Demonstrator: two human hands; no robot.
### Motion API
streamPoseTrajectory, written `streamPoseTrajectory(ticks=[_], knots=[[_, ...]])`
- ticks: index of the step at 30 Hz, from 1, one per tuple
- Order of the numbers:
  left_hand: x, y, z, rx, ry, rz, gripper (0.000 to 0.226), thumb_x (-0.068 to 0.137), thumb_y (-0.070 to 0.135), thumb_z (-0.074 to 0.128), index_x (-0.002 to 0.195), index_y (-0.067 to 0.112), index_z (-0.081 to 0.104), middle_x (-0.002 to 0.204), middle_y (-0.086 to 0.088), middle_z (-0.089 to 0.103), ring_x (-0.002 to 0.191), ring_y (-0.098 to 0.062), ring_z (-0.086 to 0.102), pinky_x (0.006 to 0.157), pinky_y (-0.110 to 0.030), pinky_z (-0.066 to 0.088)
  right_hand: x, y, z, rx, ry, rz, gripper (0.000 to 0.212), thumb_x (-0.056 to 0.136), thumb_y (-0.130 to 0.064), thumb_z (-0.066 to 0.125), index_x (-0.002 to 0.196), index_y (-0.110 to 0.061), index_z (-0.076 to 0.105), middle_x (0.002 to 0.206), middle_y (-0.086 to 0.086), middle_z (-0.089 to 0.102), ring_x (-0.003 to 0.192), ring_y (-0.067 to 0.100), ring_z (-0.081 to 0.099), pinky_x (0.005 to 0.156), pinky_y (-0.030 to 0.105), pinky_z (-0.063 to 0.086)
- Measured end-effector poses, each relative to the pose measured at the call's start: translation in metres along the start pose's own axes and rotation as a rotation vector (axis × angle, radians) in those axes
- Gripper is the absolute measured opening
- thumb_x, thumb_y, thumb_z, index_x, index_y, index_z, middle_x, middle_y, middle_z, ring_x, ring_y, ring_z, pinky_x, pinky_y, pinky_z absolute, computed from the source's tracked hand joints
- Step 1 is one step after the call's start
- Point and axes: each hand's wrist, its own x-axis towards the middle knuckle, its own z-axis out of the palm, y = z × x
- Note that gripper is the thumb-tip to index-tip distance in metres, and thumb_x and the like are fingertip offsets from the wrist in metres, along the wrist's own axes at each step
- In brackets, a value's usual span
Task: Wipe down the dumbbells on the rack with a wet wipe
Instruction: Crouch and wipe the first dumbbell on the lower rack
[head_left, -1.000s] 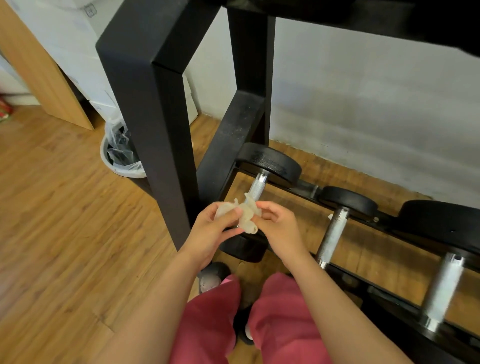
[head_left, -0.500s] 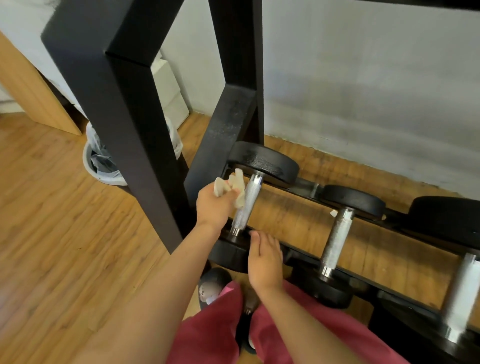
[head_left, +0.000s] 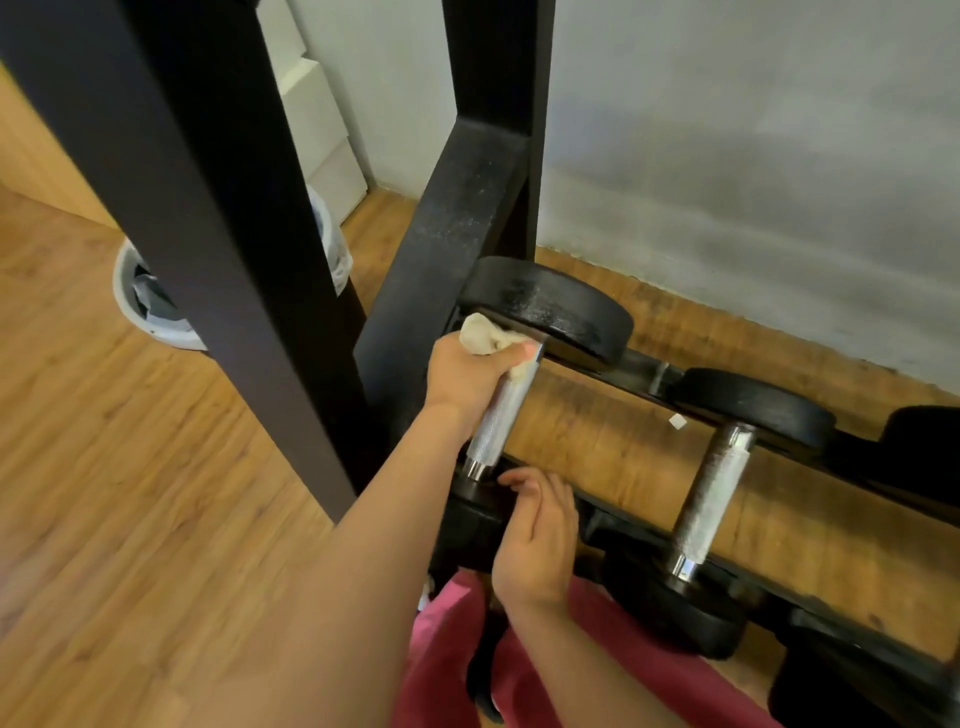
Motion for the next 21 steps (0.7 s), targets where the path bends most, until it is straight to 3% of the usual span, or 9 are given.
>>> streamPoseTrajectory(ticks=[3,8,13,16,19,21], knots=[[0.0,-0.0051,0.001,-0.041,-0.038,-0.044,0.029,0.075,0.027,0.083,0.095,0.01,0.07,0.087,-0.003,0.072,0.083,-0.014,0.068,0.065,-0.021,0.051,-0.0004,0.0005,0.0007,-0.015,-0.018,0.011,0.042,0.09,-0.034,0.02,0.083,-0.023,0.06,0.086,-0.009,0.056,0.088,0.013,0.051,0.085,0.036,0.039],[0.0022,-0.0072,-0.0041,-0.099,0.019,-0.004,0.013,0.082,0.017,0.078,0.08,0.018,0.065,0.078,0.002,0.068,0.071,-0.005,0.065,0.058,-0.013,0.05,0.0002,0.001,0.0023,-0.013,-0.021,0.01,0.043,0.09,-0.033,0.02,0.083,-0.022,0.061,0.086,-0.008,0.057,0.087,0.014,0.052,0.084,0.035,0.039],[0.0031,-0.0077,-0.0018,-0.081,-0.087,-0.081,0.026,0.076,0.027,0.082,0.094,0.012,0.07,0.094,-0.008,0.073,0.093,-0.019,0.069,0.083,-0.032,0.057,0.0006,0.0007,0.0015,-0.007,-0.017,0.012,0.043,0.089,-0.033,0.02,0.082,-0.022,0.061,0.085,-0.011,0.056,0.087,0.013,0.051,0.082,0.034,0.038],[0.0069,-0.0044,-0.0055,-0.062,-0.026,-0.027,0.018,0.078,0.023,0.081,0.088,0.017,0.068,0.089,-0.002,0.072,0.083,-0.011,0.067,0.07,-0.021,0.053,0.0006,-0.0001,0.001,0.002,-0.013,0.005,0.042,0.089,-0.033,0.021,0.081,-0.023,0.061,0.084,-0.011,0.056,0.086,0.013,0.051,0.081,0.031,0.036],[0.0084,-0.0075,-0.008,-0.06,-0.074,-0.015,0.024,0.076,0.023,0.082,0.095,0.013,0.071,0.094,-0.005,0.073,0.091,-0.015,0.069,0.081,-0.027,0.054,0.0003,-0.0007,0.0005,0.007,-0.019,0.008,0.04,0.089,-0.034,0.02,0.08,-0.025,0.058,0.085,-0.011,0.055,0.087,0.012,0.051,0.081,0.032,0.036],[0.0051,-0.0071,-0.0055,-0.012,-0.122,-0.039,0.029,0.077,0.027,0.082,0.099,0.013,0.071,0.098,-0.004,0.073,0.095,-0.014,0.068,0.079,-0.024,0.052,0.0004,-0.0004,0.0002,0.009,-0.022,0.008,0.039,0.089,-0.034,0.02,0.08,-0.027,0.057,0.084,-0.012,0.055,0.087,0.012,0.051,0.082,0.032,0.037]])
